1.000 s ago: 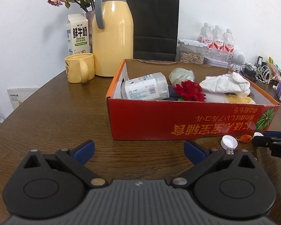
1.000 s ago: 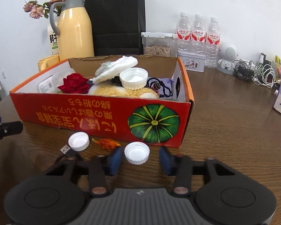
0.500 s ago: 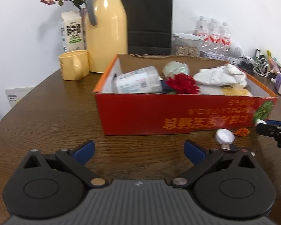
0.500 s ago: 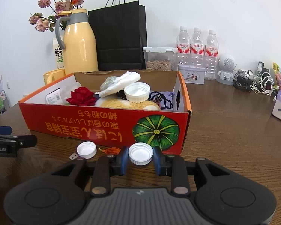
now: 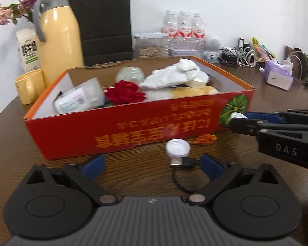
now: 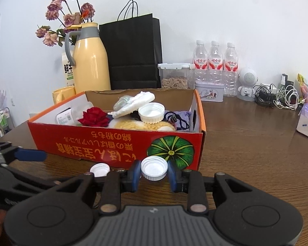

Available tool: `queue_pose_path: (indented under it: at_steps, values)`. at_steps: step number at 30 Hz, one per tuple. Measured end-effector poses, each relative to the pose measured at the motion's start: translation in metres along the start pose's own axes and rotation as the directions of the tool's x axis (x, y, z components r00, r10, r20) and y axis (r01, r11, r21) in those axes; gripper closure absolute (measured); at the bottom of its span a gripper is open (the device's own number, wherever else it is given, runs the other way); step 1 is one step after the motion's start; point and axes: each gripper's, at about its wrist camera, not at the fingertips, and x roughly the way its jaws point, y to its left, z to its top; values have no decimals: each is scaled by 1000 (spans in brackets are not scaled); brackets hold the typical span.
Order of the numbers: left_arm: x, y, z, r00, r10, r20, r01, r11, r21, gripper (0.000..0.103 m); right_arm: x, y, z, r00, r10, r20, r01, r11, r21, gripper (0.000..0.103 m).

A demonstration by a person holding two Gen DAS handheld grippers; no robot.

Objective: Organize objects
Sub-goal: 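Grasp the white cap with the USB cable using the left gripper while the right gripper holds its cap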

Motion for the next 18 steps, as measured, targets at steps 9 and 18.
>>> queue_pose_path:
  at_steps: [9,18]
  values:
    - [10,-14,3,998,-51,-39,52,999,15,47,-5,0,0,1000,15,19,-15,1000,-2,76]
    - [8,-12,1,991,-123,-43,122,992,-25,73,-7,0,-1,1000,20,22,-20,1000,-5,76]
